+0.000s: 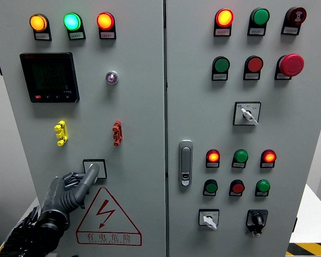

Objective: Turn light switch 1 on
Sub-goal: 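Twist the rotary switch handle with the left hand fingers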

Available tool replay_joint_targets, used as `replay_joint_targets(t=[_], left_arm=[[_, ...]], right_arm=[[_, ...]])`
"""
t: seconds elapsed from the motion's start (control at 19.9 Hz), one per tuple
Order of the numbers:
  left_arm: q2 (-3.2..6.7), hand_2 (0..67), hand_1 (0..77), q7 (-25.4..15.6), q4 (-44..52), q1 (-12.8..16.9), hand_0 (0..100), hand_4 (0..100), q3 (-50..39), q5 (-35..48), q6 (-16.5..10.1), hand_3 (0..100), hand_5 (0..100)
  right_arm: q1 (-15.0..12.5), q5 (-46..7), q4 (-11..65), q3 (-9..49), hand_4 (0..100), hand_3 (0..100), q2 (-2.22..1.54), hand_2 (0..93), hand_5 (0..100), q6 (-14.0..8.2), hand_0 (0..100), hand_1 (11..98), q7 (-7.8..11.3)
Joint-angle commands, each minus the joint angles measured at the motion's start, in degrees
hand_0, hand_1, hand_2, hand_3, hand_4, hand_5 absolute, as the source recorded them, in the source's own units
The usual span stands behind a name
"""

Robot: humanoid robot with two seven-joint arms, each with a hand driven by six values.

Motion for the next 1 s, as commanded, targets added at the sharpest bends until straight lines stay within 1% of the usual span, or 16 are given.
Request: replay_joint_targets(t=[0.0, 0.05, 0.1, 0.15, 0.2, 0.25, 0.3, 0.35, 0.5, 0.8, 0.9, 0.95], left_arm=[[-0.02, 52.4, 49.2, 0.01, 0.00, -0.06, 35, 100, 0.00, 0.00, 0.00, 92, 90], [-0.02, 52.4, 49.1, 0.01, 0.09, -0.06, 39, 100, 0.00, 0.00, 0.00, 92, 90], [-0.02, 52.4, 48.5, 0.01, 0.09, -0.06, 42, 100, 0.00, 0.00, 0.00, 92, 90], [-0.02, 52.5, 48.3, 0.01, 0.18, -0.06, 44, 100, 0.00, 0.00, 0.00, 92, 90], [-0.02, 52.5, 48.5, 0.01, 0.26, -0.06, 46, 100, 0.00, 0.00, 0.00, 92, 90], [-0.02, 52.5, 48.3, 0.01, 0.26, -0.06, 49, 100, 0.00, 0.00, 0.00, 92, 90], [0.07, 52.5, 48.0, 0.01, 0.26, -0.06, 52, 100, 0.00, 0.00, 0.00, 92, 90], [-0.02, 52.5, 47.9, 0.01, 0.26, -0.06, 52, 100, 0.00, 0.00, 0.00, 92, 90], [-0.02, 52.6, 48.6, 0.01, 0.26, -0.15, 55, 100, 0.00, 0.00, 0.00, 92, 90], [-0.02, 52.8, 47.7, 0.01, 0.35, -0.23, 65, 100, 0.00, 0.00, 0.00, 92, 89], [-0.02, 52.8, 47.0, 0.01, 0.35, -0.50, 70, 100, -0.09, 0.00, 0.00, 92, 89], [-0.02, 52.8, 46.7, 0.01, 0.35, -0.50, 71, 100, -0.09, 0.00, 0.00, 92, 89]], right_arm=[[0.00, 0.09, 0.06, 0.00, 19, 19, -0.08, 0.0, 11, 0.03, 0, 19.6, 0.00], [0.00, 0.01, 0.06, 0.00, 19, 19, 0.00, 0.0, 11, 0.03, 0, 19.6, 0.00], [0.00, 0.01, 0.06, 0.00, 19, 19, 0.00, 0.0, 11, 0.03, 0, 19.6, 0.00], [0.00, 0.01, -0.03, 0.00, 19, 19, -0.08, 0.0, 11, 0.03, 0, 19.5, 0.00], [0.00, 0.01, 0.06, 0.00, 19, 19, 0.00, 0.0, 11, 0.03, 0, 19.5, 0.00], [0.00, 0.01, 0.06, 0.00, 19, 19, 0.00, 0.0, 11, 0.03, 0, 19.5, 0.00], [0.00, 0.01, -0.03, 0.00, 19, 19, -0.08, 0.0, 11, -0.06, 0, 19.5, 0.00], [0.00, 0.01, 0.06, 0.00, 19, 19, 0.00, 0.0, 11, -0.06, 0, 19.5, 0.00], [0.00, 0.01, -0.03, 0.00, 19, 19, 0.00, 0.0, 11, -0.06, 0, 19.5, 0.00], [0.00, 0.01, -0.03, 0.00, 19, 19, 0.00, 0.0, 11, 0.03, 0, 19.5, 0.00], [0.00, 0.01, -0.03, 0.00, 19, 19, 0.00, 0.0, 11, 0.03, 0, 19.6, 0.00], [0.00, 0.01, 0.06, 0.00, 19, 19, -0.08, 0.0, 11, -0.06, 0, 19.6, 0.00]])
